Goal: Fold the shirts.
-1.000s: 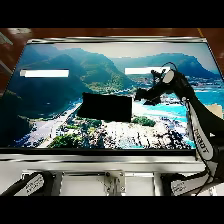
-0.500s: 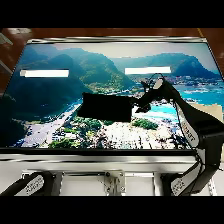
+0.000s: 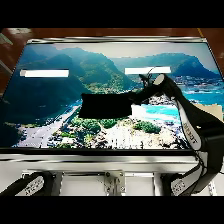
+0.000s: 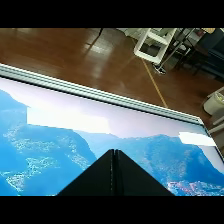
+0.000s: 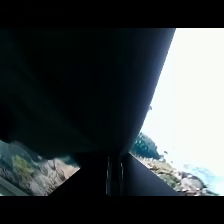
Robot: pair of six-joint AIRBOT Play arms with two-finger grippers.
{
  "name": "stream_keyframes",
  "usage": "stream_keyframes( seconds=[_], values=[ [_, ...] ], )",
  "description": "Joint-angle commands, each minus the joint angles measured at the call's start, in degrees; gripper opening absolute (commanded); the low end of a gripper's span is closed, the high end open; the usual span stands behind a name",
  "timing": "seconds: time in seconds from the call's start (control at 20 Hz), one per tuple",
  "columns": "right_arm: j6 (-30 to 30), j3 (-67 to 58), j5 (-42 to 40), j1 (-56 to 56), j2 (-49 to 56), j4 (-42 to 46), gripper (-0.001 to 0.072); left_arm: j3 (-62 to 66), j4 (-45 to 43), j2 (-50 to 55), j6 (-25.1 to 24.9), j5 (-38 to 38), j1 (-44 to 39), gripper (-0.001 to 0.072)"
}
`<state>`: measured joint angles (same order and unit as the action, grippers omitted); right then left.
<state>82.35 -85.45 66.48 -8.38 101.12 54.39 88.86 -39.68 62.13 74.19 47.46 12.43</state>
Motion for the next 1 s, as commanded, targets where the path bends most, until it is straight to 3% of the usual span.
stream_keyframes(
  seconds=[0.0,0.45,0.6,0.95],
  values=[
    [-1.6,-4.5,1.0,6.1,-7.8,2.4,0.0059,-0.1,0.0,0.3,0.0,-0.5,-0.7,0.0038],
    [0.1,-5.1,10.4,41.0,-30.0,4.9,0.0059,-0.1,0.0,0.6,0.0,-0.3,-0.7,0.0038],
    [1.2,-5.0,11.5,51.1,-31.7,13.5,0.0059,-0.1,0.0,0.6,0.0,0.5,-0.7,0.0038],
    [4.5,-4.3,21.4,63.5,-31.5,20.1,0.0059,-0.1,0.0,0.6,0.0,1.8,-2.6,0.0038]
  ],
)
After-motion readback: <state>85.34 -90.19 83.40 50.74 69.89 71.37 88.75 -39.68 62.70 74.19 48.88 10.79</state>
